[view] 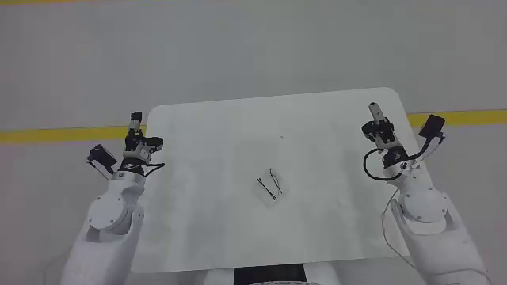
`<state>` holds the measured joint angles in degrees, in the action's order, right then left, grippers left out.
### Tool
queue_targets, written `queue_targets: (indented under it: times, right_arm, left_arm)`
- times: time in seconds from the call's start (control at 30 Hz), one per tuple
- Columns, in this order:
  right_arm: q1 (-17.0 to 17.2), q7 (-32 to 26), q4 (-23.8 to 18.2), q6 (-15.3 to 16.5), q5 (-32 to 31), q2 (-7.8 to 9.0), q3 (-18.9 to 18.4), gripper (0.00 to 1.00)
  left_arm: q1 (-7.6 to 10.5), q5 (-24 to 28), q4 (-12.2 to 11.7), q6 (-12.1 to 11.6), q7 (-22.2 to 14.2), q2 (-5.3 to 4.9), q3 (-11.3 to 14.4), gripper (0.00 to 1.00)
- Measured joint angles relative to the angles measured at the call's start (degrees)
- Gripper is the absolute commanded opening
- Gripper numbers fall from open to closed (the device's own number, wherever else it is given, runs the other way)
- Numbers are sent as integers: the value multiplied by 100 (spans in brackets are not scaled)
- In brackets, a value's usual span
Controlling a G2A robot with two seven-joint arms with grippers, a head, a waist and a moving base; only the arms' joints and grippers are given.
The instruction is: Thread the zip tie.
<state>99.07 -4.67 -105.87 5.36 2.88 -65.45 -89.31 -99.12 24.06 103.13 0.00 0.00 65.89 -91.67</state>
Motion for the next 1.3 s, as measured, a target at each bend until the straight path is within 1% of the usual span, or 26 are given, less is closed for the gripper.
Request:
queue_targets:
  times: [0.13, 0.2, 0.3, 0.33, 0.4, 0.43, 0.5, 0.53, 0.57, 0.67, 0.97, 1.0, 1.03, 1.13, 1.23, 1.3]
  right_arm:
    - [-3, -2, -3, 1, -2, 2, -1, 100]
    - [-106, -108, -115, 23, -141, 31, 2, 100]
    - [-372, -404, -295, -103, -1159, 63, 126, 100]
    - [-472, -537, -329, -190, -1644, 71, 200, 100]
    - [-631, -747, -376, -330, -2317, 86, 336, 100]
    - [-726, -923, -392, -454, -2767, 95, 444, 100]
    - [-825, -1029, -430, -702, -3270, 84, 583, 100]
    - [-840, -1001, -451, -844, -3380, 70, 638, 100]
    - [-840, -983, -457, -884, -3337, 66, 650, 100]
    - [-834, -972, -456, -870, -3097, 65, 645, 100]
    - [-872, -1012, -492, -839, -3142, 73, 682, 100]
    - [-972, -1121, -542, -809, -3252, 78, 771, 100]
    - [-1167, -1364, -558, -848, -3512, 77, 920, 100]
    - [-1555, -1985, -545, -1079, -4200, 76, 1215, 100]
    - [-1715, -2462, -590, -1209, -4618, 74, 1444, 100]
    - [-1747, -2651, -623, -1236, -4738, 71, 1537, 100]
  left_arm:
    - [0, 0, 0, 0, 0, 0, 0, 100]
    - [0, 0, 0, 0, 0, 0, 0, 100]
    - [0, 0, 0, 0, 0, 0, 0, 100]
    - [0, 0, 0, 0, 0, 0, 0, 100]
    - [0, 0, 0, 0, 0, 0, 0, 100]
    - [0, 0, 0, 0, 0, 0, 0, 100]
    - [0, 0, 0, 0, 0, 0, 0, 100]
    - [0, 0, 0, 0, 0, 0, 0, 100]
    - [0, 0, 0, 0, 0, 0, 0, 100]
    - [0, 0, 0, 0, 0, 0, 0, 100]
    - [0, 0, 0, 0, 0, 0, 0, 100]
    - [0, 0, 0, 0, 0, 0, 0, 100]
    - [0, 0, 0, 0, 0, 0, 0, 100]
    - [0, 0, 0, 0, 0, 0, 0, 100]
    - [0, 0, 0, 0, 0, 0, 0, 100]
    - [0, 0, 0, 0, 0, 0, 0, 100]
